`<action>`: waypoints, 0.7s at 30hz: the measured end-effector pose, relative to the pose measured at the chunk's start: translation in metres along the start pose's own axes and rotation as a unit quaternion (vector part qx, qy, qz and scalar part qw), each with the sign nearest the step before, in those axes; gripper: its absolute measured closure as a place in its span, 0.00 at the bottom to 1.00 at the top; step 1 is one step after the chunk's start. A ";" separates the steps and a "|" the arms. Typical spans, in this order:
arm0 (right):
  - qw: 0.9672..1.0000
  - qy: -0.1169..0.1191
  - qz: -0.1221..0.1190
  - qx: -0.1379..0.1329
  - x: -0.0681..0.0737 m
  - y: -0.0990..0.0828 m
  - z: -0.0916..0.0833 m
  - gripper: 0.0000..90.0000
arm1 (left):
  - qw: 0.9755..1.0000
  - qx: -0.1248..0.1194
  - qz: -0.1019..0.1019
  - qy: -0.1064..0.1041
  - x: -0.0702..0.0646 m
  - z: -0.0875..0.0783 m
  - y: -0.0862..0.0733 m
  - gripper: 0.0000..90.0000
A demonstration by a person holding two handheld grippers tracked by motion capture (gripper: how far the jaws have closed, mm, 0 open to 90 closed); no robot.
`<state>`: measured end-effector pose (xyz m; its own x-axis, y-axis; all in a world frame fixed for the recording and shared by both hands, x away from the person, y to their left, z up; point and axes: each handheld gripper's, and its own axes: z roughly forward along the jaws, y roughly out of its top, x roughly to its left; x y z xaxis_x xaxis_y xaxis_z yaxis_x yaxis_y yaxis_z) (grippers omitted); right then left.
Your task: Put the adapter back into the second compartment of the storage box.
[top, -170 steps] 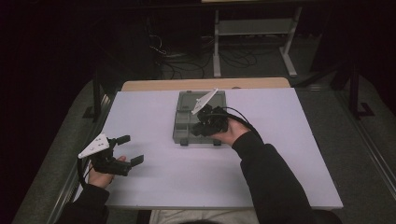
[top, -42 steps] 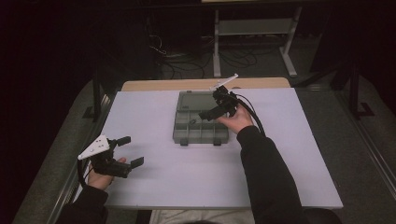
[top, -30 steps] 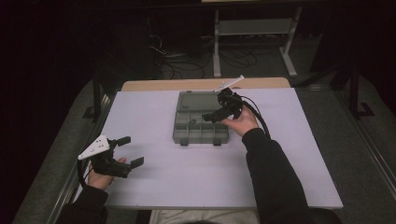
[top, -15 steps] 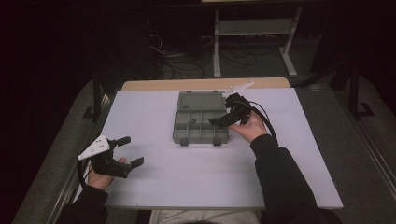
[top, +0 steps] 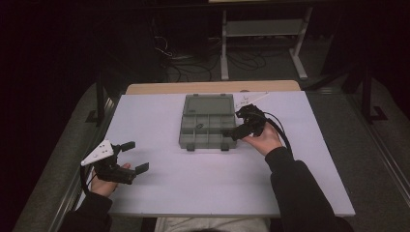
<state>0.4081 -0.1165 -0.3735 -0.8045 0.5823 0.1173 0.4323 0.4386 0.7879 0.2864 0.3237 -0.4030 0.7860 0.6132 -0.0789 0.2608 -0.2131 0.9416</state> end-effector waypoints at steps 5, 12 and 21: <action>1.000 0.002 0.000 -0.007 0.003 -0.003 -0.004 0.00 | 1.000 0.001 0.001 0.000 0.000 0.000 0.000 0.00; 1.000 0.002 -0.013 -0.015 0.011 -0.009 -0.012 0.00 | 1.000 0.001 0.001 0.000 0.000 0.000 0.000 0.00; 1.000 -0.001 -0.014 -0.021 0.016 -0.016 -0.019 0.00 | 1.000 0.001 0.001 0.001 0.000 0.000 0.000 0.00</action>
<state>0.3800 -0.1271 -0.3727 -0.8153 0.5713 0.0940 0.3919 0.4250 0.8159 0.2862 0.3236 -0.4030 0.7855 0.6142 -0.0766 0.2608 -0.2162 0.9409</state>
